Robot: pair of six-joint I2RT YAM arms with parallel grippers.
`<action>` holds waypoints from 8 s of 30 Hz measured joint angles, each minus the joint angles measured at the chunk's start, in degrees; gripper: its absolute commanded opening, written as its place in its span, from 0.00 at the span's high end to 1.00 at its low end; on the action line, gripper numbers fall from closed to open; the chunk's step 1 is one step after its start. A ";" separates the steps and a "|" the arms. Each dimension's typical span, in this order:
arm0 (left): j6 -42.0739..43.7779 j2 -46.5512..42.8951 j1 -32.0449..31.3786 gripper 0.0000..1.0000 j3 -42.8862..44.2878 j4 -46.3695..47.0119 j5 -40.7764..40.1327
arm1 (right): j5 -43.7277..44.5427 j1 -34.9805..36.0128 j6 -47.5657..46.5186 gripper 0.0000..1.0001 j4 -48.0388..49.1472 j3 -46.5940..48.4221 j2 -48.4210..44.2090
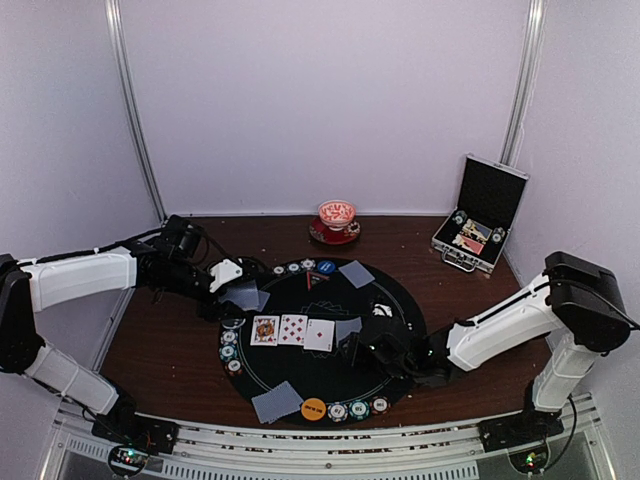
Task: Distribute texas hold em gaming equipment
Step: Distribute the poker card in the community card area, then pick up the poker card from the face-down deck piles, then distribute the poker card in the community card area.
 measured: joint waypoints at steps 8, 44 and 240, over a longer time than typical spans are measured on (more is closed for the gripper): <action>0.00 0.00 0.00 0.38 0.00 0.00 0.00 | -1.03 1.86 -0.07 0.42 -1.92 1.57 0.94; 0.59 0.00 -0.02 0.38 0.00 -0.13 0.44 | -24.92 -6.84 -17.84 0.23 6.19 33.79 19.23; 0.61 0.39 -1.51 0.38 -0.33 -0.81 0.26 | -6.71 -0.81 -8.22 0.23 9.73 9.35 -4.24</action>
